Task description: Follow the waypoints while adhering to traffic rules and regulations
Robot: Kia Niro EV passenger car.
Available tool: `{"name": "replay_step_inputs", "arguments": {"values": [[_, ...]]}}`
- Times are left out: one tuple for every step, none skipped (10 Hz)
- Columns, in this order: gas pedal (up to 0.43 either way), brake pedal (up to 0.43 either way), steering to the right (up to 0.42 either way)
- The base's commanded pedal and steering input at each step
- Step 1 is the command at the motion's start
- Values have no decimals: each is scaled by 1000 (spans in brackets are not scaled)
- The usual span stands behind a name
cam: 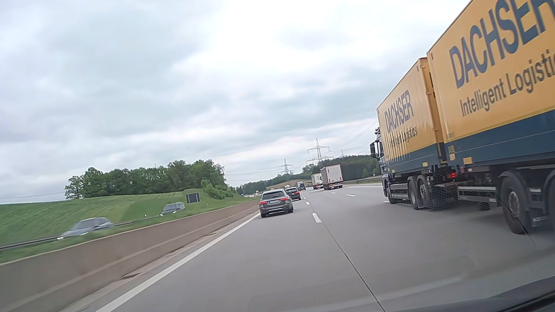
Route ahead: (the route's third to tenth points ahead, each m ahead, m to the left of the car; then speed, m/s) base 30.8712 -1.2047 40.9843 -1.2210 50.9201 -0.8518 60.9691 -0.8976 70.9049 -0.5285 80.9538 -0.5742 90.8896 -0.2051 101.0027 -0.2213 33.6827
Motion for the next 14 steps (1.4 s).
{"name": "replay_step_inputs", "arguments": {"values": [[772,0,0],[772,0,0],[772,0,0],[772,0,0],[772,0,0],[772,0,0],[772,0,0],[772,0,0],[772,0,-1],[772,0,0],[772,0,-1],[772,0,0],[772,0,0],[772,0,2]]}}
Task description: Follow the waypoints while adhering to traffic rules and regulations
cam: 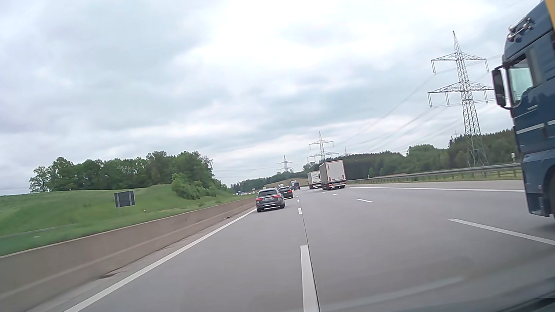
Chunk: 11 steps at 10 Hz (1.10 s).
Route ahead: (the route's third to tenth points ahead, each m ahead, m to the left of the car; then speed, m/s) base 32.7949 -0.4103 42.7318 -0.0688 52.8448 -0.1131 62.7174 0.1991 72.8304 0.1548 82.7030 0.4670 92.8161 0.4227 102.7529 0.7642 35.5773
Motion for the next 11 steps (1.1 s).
{"name": "replay_step_inputs", "arguments": {"values": [[772,0,1],[772,0,1],[772,0,1],[772,0,1],[772,0,1],[772,0,0],[772,0,0],[772,0,-1],[772,0,-1],[772,0,-1],[772,0,-1]]}}
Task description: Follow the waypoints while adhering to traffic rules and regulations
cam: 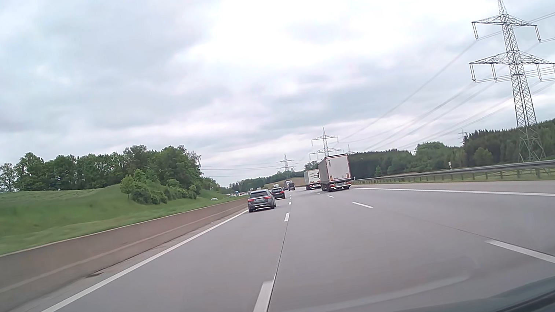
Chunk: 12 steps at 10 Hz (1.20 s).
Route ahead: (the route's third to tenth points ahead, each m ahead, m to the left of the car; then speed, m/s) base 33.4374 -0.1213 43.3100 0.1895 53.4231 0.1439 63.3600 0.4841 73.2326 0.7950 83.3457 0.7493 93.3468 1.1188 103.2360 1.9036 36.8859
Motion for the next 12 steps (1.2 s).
{"name": "replay_step_inputs", "arguments": {"values": [[772,0,-3],[760,0,-4],[752,0,-4],[701,0,-4],[689,0,-4],[689,0,-4],[630,0,-4],[591,0,-4],[551,0,-4],[512,0,-3],[488,0,-3],[469,0,-3]]}}
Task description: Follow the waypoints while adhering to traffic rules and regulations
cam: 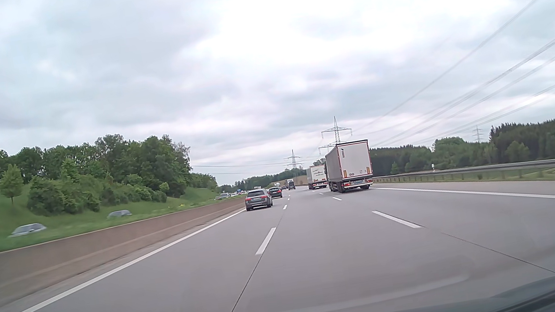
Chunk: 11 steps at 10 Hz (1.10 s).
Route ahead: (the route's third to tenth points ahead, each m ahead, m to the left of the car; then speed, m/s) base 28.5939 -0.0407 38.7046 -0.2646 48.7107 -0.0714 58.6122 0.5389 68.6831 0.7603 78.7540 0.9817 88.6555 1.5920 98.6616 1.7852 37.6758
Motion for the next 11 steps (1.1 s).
{"name": "replay_step_inputs", "arguments": {"values": [[449,0,-3],[421,0,-3],[409,0,-3],[409,0,-3],[390,0,-3],[370,0,-2],[331,0,-2],[319,0,-3],[319,0,-2],[319,0,-3],[311,0,-3]]}}
